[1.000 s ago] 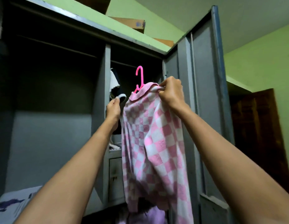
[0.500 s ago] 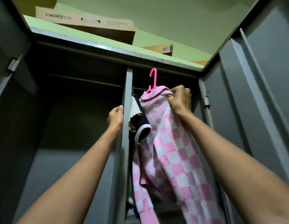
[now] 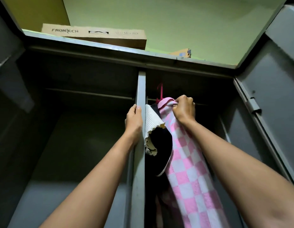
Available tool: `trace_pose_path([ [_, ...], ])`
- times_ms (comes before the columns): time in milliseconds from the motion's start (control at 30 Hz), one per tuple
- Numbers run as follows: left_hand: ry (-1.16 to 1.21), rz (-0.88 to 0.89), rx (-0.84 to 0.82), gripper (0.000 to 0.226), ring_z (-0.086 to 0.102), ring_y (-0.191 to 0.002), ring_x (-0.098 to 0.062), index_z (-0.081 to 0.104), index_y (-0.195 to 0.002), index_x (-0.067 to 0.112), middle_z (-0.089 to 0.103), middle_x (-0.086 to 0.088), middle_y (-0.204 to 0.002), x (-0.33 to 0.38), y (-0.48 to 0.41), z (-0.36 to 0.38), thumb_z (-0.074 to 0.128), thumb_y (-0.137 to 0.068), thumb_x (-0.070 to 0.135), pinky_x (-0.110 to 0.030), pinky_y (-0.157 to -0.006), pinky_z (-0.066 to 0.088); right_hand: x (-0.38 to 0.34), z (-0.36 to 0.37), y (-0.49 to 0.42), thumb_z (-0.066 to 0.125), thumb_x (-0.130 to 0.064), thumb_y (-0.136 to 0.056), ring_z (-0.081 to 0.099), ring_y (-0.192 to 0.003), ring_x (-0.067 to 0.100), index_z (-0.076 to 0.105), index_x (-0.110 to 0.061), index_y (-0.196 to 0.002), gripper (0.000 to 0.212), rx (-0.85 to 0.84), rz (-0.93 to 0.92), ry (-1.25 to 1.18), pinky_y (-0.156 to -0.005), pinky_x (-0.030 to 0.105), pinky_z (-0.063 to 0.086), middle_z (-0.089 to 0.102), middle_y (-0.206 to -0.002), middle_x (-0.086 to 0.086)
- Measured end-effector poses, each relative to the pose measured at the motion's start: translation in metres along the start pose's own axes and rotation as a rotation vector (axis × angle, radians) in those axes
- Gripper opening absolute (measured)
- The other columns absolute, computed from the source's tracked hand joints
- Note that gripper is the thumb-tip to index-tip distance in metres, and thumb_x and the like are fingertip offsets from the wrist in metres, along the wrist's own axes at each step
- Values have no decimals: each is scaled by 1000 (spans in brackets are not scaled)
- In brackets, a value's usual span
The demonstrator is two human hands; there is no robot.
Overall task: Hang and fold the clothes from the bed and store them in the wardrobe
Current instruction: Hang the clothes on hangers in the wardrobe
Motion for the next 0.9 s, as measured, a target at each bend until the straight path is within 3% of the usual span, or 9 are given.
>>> trace_pose_path([
  [100, -60, 60, -26, 42, 48, -123, -22, 42, -139, 19, 51, -3, -134, -10, -10, -2, 37, -98, 29, -44, -107, 37, 0, 23, -10, 49, -4, -87, 59, -102, 41, 66, -2, -98, 20, -9, 0, -1, -76, 39, 48, 63, -105, 24],
  [333, 14, 110, -57, 43, 49, -122, -18, 37, -143, 20, 48, -2, -137, -15, -9, -5, 39, -100, 27, -43, -106, 40, -1, 49, -24, 53, -5, -90, 58, -107, 37, 61, -2, -100, 13, -71, 15, 32, -75, 35, 44, 61, -111, 19],
  [567, 14, 115, -26, 43, 49, -122, -17, 41, -141, 17, 49, -2, -137, -14, -5, -5, 42, -99, 26, -41, -106, 40, -2, 34, -36, 58, -6, -86, 57, -109, 35, 59, -2, -104, 18, -245, 77, 16, -74, 32, 43, 59, -117, 19],
  [733, 75, 20, -30, 40, 54, -118, -17, 49, -134, 15, 56, -3, -131, -15, -1, -7, 48, -96, 27, -39, -105, 42, -9, 27, -30, 62, -21, -85, 58, -109, 31, 59, 2, -108, 33, -179, 243, -362, -76, 28, 44, 60, -117, 18],
  [800, 106, -43, -10, 28, 58, -104, -14, 62, -115, 13, 63, 1, -114, -13, 6, -9, 47, -96, 28, -30, -96, 44, -10, 30, -21, 60, -30, -86, 58, -103, 27, 58, 3, -110, 40, -170, 345, -573, -78, 28, 44, 57, -117, 12],
  [867, 161, -123, -3, 25, 53, -85, -18, 61, -86, 15, 62, 0, -84, -10, 16, -10, 45, -96, 30, -30, -79, 43, -10, 37, -7, 55, -33, -88, 60, -78, 23, 60, -1, -97, 34, -227, 510, -874, -63, 25, 48, 60, -100, 9],
  [900, 213, -170, 1, 29, 52, -81, -21, 58, -78, 14, 62, 0, -76, -11, 21, -11, 44, -96, 32, -33, -78, 44, -11, 39, 2, 53, -34, -90, 56, -64, 20, 60, -3, -90, 31, -289, 590, -998, -51, 23, 45, 61, -85, 9],
])
Point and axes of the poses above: each hand's wrist, its own y-axis away from the middle knuckle, its own z-axis out of the palm, x = y × z, the point moved 4 cm from there along -y, towards the middle knuckle
